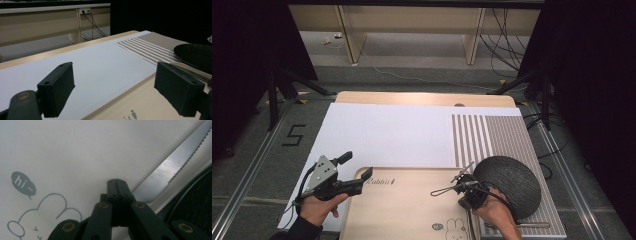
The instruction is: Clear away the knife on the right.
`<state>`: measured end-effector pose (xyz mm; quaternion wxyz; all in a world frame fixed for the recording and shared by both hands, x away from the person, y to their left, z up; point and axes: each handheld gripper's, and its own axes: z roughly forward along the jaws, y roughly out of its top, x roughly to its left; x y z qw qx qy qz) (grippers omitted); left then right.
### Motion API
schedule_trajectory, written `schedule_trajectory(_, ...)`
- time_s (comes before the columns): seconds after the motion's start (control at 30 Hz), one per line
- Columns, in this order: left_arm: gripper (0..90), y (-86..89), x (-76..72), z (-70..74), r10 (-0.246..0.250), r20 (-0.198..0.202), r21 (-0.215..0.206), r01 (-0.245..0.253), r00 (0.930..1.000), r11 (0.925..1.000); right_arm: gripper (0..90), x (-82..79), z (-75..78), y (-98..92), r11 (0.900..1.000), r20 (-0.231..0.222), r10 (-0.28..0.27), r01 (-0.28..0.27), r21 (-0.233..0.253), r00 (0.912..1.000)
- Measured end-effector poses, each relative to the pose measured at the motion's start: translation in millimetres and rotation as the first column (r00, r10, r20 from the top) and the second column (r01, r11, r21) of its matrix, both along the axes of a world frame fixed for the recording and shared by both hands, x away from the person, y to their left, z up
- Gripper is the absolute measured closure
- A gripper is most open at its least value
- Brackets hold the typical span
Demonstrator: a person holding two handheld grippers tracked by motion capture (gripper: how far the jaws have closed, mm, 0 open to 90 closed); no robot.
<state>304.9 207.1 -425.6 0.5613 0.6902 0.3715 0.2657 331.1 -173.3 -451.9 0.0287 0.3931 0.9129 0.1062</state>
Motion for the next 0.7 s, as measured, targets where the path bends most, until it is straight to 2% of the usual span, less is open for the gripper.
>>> schedule_trajectory(0.43, 15.8, -0.4, 0.7, -0.3, 0.000, -0.001, 0.001, 0.000, 1.0000, 1.0000, 90.0, -0.9, 2.4, -5.1, 1.000, 0.008, -0.009, 0.008, 0.015, 0.9999)
schedule_trajectory(0.53, 15.8, -0.7, 0.9, -0.4, -0.001, -0.002, 0.003, 0.001, 1.0000, 1.0000, 85.0, -1.2, 6.2, -8.7, 0.998, 0.022, -0.009, 0.007, 0.064, 0.9997)
schedule_trajectory(0.7, 15.8, -0.9, 1.4, -0.3, 0.000, -0.004, 0.003, 0.000, 1.0000, 1.0000, 74.3, -3.4, 13.9, -13.0, 0.988, 0.045, -0.011, 0.004, 0.153, 0.9989)
